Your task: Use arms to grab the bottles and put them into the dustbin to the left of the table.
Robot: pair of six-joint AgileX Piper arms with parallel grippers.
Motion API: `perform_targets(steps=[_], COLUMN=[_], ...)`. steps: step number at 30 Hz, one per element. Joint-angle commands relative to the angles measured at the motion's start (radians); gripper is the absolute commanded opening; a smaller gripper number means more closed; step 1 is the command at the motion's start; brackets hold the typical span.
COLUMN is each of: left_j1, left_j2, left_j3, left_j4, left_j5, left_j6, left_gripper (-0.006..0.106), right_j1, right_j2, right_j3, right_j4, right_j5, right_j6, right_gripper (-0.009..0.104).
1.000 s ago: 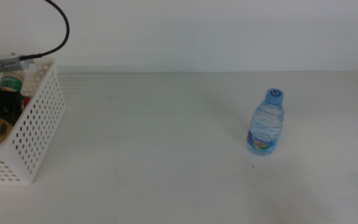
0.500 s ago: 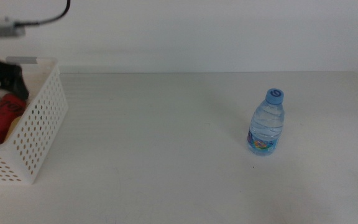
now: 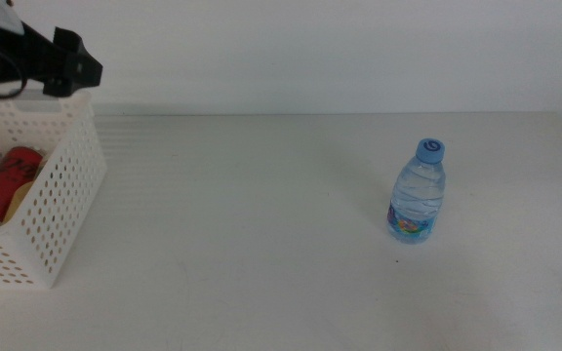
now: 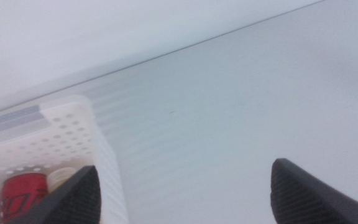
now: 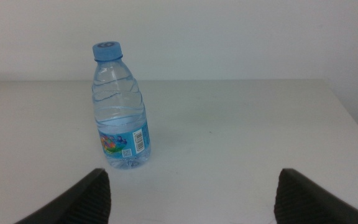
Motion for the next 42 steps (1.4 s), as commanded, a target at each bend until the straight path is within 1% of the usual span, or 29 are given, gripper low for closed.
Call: perform_targets(steps=[1, 3, 9, 12, 15, 20, 23, 27, 29, 32, 35, 42], left_j1=[-0.034, -0.063, -0.193, -0.234, -0.253, -0.250, -0.250, -0.250, -0.250, -0.250, -0.250, -0.250], left_j2=[-0.099, -0.151, -0.335, -0.405, -0.462, -0.535, -0.571, -0.630, -0.657, -0.709, -0.741, -0.746], left_j3=[0.036, 0.089, 0.257, 0.322, 0.370, 0.420, 0.425, 0.425, 0.432, 0.463, 0.501, 0.518], left_j4=[-0.028, -0.031, -0.079, -0.082, -0.092, -0.095, -0.057, -0.052, -0.027, 0.037, 0.078, 0.079], left_j5=[-0.097, -0.099, -0.156, -0.155, -0.117, -0.120, -0.113, -0.097, -0.091, -0.087, -0.084, -0.072], left_j6=[0.003, 0.003, 0.024, 0.021, 0.008, -0.018, -0.026, -0.027, -0.046, -0.165, -0.269, -0.272], left_gripper=[0.090, 0.090, 0.090, 0.090, 0.090, 0.090, 0.090, 0.090, 0.090, 0.090, 0.090, 0.090], right_j1=[-0.006, -0.006, -0.006, -0.006, -0.006, -0.006, -0.006, -0.006, -0.006, -0.006, -0.006, -0.006], right_j2=[-0.027, -0.027, -0.027, -0.027, -0.027, -0.027, -0.027, -0.027, -0.027, -0.027, -0.027, -0.027], right_j3=[-0.008, -0.008, -0.008, -0.008, -0.008, -0.008, -0.008, -0.008, -0.008, -0.008, -0.008, -0.008], right_j4=[-0.006, -0.006, -0.006, -0.006, -0.006, -0.006, -0.006, -0.006, -0.006, -0.006, -0.006, -0.006], right_j5=[-0.077, -0.077, -0.077, -0.077, -0.077, -0.077, -0.077, -0.077, -0.077, -0.077, -0.077, -0.077], right_j6=[-0.014, -0.014, -0.014, -0.014, -0.014, -0.014, -0.014, -0.014, -0.014, -0.014, -0.014, -0.014], right_gripper=[0.072, 0.072, 0.072, 0.072, 0.072, 0.072, 0.072, 0.072, 0.072, 0.072, 0.072, 0.072])
